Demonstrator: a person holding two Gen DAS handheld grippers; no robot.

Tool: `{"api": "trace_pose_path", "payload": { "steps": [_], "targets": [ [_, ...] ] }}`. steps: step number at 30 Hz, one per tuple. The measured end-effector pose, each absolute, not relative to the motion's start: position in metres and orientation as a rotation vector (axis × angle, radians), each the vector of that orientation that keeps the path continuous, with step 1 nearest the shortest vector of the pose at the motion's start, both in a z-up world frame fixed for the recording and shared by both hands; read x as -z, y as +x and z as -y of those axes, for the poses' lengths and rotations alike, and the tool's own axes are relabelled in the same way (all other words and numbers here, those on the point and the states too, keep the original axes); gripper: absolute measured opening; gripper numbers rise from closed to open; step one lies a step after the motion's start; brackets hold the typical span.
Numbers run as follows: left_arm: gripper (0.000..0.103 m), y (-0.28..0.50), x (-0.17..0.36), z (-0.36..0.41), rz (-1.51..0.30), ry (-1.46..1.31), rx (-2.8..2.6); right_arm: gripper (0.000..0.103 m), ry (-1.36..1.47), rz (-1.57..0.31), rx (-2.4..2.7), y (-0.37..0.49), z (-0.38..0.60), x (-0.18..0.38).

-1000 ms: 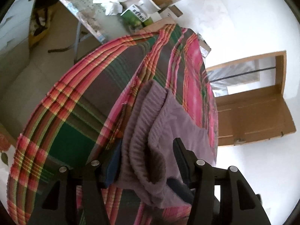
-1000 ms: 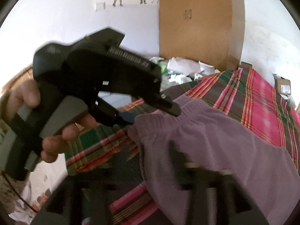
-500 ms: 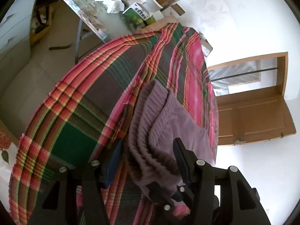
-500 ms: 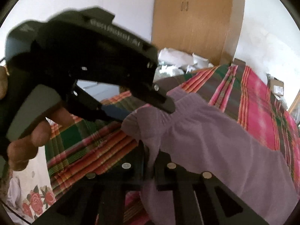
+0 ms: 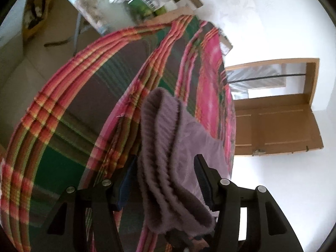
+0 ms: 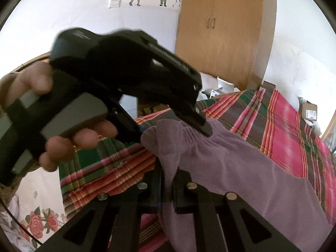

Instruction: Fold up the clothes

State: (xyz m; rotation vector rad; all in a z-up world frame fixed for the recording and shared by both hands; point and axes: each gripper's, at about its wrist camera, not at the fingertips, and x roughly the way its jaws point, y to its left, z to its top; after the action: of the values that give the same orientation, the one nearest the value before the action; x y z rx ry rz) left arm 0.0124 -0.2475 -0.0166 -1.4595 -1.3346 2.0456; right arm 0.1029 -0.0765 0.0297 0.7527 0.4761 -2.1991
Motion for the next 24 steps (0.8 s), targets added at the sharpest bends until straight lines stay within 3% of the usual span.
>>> {"api": "trace_pose_path", "payload": {
  "steps": [11,13,17,24],
  "targets": [
    [0.053,-0.017,0.017,0.236,1.304,-1.476,-2.015,0.007,0.764,-0.426,2.179,0.099,0.071,-0.031],
    [0.047,-0.022,0.016,0.234,1.271,-1.474,-2.041,0.007,0.77,-0.418,2.176,0.099,0.072,-0.031],
    [0.024,-0.028,0.018,0.233,1.222,-1.484,-2.077,0.007,0.783,-0.405,2.178,0.096,0.076,-0.032],
    [0.02,-0.029,0.016,0.24,1.203,-1.415,-2.112,0.007,0.799,-0.402,2.185,0.088,0.096,-0.031]
  ]
}}
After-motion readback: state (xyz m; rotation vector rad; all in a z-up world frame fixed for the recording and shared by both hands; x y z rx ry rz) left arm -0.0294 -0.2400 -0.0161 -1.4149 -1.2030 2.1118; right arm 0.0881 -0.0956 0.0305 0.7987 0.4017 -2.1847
